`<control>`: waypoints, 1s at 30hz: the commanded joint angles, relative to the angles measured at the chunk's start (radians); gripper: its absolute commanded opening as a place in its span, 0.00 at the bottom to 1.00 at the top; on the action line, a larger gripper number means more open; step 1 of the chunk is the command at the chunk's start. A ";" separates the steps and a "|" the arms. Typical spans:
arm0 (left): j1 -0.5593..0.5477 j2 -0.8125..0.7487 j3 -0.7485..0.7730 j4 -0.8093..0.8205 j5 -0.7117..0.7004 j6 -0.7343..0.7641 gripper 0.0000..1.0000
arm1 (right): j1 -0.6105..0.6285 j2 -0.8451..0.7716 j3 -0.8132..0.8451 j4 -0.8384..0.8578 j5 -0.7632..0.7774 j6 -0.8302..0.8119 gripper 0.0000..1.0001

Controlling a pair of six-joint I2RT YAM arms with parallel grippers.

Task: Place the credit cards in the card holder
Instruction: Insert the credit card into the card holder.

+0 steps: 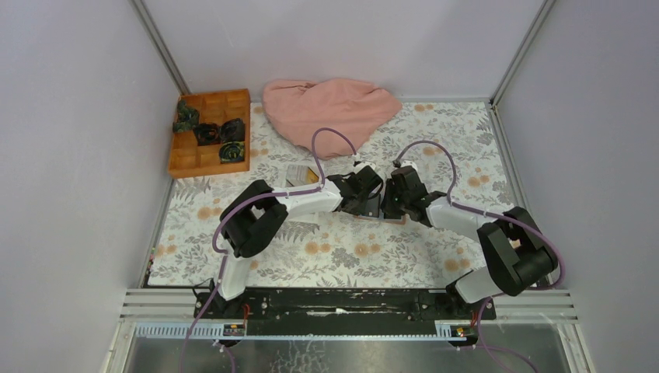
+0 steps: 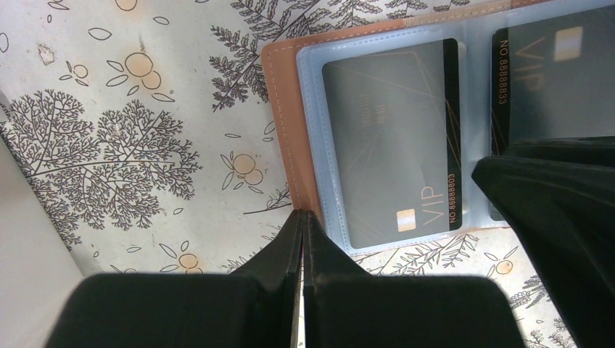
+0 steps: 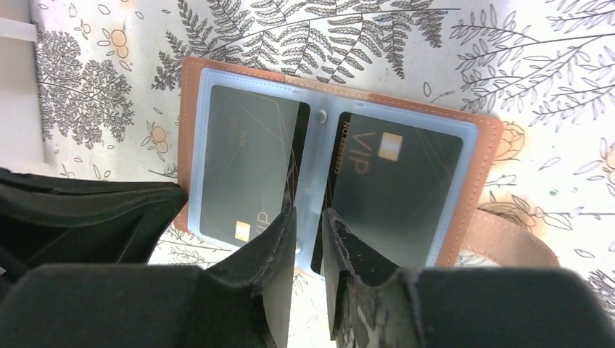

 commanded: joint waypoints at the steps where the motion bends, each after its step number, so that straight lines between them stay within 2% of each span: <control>1: -0.023 0.069 -0.040 0.006 0.082 -0.018 0.00 | 0.012 -0.077 0.033 -0.040 0.063 -0.011 0.28; 11: -0.022 0.063 -0.044 0.006 0.084 -0.017 0.00 | 0.012 -0.099 0.030 -0.112 0.164 0.007 0.40; 30: -0.023 0.066 -0.043 0.005 0.087 -0.012 0.00 | 0.013 -0.109 0.033 -0.154 0.239 0.005 0.47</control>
